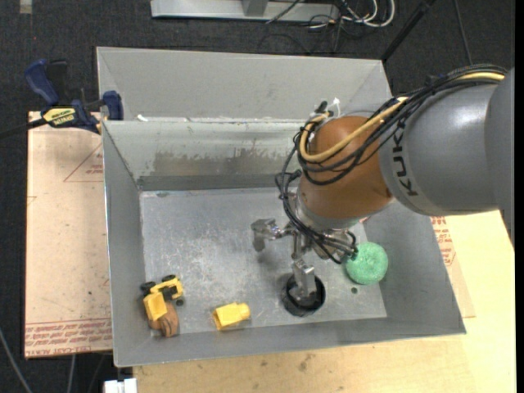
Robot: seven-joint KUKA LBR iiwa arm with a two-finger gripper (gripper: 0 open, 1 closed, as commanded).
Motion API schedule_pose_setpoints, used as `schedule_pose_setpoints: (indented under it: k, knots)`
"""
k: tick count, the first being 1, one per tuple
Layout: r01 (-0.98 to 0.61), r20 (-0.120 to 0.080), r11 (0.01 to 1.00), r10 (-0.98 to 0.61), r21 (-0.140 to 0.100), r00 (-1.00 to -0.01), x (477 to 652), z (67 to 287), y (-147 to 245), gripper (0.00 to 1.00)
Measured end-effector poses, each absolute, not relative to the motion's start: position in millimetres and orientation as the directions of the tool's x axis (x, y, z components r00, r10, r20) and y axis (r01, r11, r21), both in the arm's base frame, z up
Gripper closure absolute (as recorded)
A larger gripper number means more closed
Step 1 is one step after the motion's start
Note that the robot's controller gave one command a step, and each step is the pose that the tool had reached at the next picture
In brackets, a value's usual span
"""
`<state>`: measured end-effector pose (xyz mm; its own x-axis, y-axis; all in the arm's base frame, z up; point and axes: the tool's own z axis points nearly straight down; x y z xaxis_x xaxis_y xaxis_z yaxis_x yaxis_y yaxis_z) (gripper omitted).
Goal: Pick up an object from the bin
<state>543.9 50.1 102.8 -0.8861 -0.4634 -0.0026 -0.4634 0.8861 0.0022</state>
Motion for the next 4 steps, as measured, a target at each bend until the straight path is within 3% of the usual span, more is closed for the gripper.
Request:
schedule_pose_setpoints:
  k: [1,2,3,4]
  knots:
    - [-0.408,0.003,0.913,-0.408,0.002,-0.913,545.8,81.3,67.0,1.0]
    - [-0.408,0.003,0.913,-0.408,0.002,-0.913,545.8,81.3,67.0,1.0]
    - [-0.447,0.0,0.895,-0.447,0.002,-0.895,564.1,121.1,56.0,1.0]
    - [-0.424,-0.01,0.906,-0.424,-0.002,-0.905,585.2,120.4,26.6,1.0]
